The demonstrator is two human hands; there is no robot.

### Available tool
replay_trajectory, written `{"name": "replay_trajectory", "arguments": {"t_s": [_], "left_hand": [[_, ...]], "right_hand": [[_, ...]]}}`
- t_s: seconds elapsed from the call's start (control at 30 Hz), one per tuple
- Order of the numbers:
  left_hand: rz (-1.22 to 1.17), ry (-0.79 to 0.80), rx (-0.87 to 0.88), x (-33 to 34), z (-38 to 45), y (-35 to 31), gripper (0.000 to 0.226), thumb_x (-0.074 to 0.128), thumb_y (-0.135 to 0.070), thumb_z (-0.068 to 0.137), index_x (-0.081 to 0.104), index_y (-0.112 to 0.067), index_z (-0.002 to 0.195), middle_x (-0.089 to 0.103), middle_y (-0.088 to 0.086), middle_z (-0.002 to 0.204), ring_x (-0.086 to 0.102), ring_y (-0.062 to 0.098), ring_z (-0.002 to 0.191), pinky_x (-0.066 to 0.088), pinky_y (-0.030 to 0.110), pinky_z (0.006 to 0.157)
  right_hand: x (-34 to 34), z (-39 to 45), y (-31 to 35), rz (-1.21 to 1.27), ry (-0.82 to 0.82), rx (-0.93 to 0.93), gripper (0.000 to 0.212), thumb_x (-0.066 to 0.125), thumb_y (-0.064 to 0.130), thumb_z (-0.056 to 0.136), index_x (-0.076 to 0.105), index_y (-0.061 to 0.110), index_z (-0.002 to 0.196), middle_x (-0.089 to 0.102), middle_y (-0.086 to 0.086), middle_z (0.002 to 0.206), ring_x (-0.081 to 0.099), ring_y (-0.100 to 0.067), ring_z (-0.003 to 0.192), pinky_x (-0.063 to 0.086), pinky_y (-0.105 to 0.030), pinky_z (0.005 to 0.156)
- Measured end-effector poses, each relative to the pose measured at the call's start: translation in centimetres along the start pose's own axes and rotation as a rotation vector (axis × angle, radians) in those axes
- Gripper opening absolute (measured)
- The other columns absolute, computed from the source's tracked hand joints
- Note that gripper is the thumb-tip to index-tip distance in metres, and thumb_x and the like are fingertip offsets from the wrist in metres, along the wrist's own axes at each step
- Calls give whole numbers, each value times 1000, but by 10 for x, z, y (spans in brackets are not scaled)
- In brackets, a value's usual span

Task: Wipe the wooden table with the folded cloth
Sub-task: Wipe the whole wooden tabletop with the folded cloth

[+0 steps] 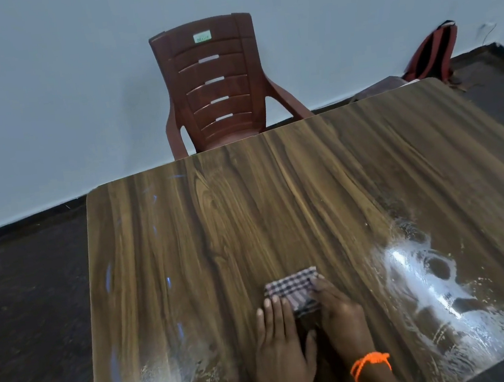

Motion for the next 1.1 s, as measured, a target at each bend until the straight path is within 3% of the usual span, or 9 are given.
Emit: {"name": "replay_trajectory", "arguments": {"t_s": [0.13,0.23,0.33,0.43,0.63,0.87,1.1], "left_hand": [[55,-33,-7,-12,36,7,74,31,-52,102,29,-4,158,23,16,166,12,25,157,5,44,127],[121,-19,-33,-18,46,24,74,21,-54,104,19,-5,161,15,15,168,2,23,158,-2,44,128],[134,-18,-46,-18,30,40,75,23,-53,104,19,-4,160,17,16,168,5,24,158,1,44,128],[82,-38,-46,-9,-4,45,73,33,-51,103,29,-2,157,25,18,165,15,27,156,13,46,128],[33,-54,46,22,-72,15,72,46,-50,98,46,2,148,41,21,157,35,32,149,28,49,118],[35,-22,91,18,-33,-24,71,41,-49,102,40,1,151,36,22,159,24,30,154,19,50,126],[103,-70,84,16,-29,-2,69,39,-46,103,41,4,150,40,25,156,29,32,152,20,50,126]], "right_hand": [[1,40,5,-23,-21,46,40,64,-8,76,71,10,111,63,-3,126,57,-10,118,40,-17,102],[17,55,18,-16,14,35,36,62,-5,80,69,8,113,63,-4,127,55,-11,121,36,-15,104],[30,46,30,-4,51,-2,38,60,-3,83,66,9,119,60,-3,131,51,-12,126,40,-23,105],[32,13,36,4,71,-62,38,63,-2,84,65,12,120,58,3,134,47,-9,129,42,-24,104],[1,-62,21,10,72,-58,34,67,-8,79,71,9,108,61,-1,130,48,-12,129,44,-30,103],[-33,-53,2,-58,-94,105,34,64,-13,76,74,7,102,66,-6,122,60,-17,116,53,-34,91],[-13,-43,16,-4,-49,87,32,64,-10,78,72,5,105,64,-8,124,57,-19,120,42,-26,104]]}}
Point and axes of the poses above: each hand's wrist, its own z-axis towards the middle knuckle, its own x-axis out of the palm, y = z × x, the point moved 3 cm from there along z, towards the middle knuckle
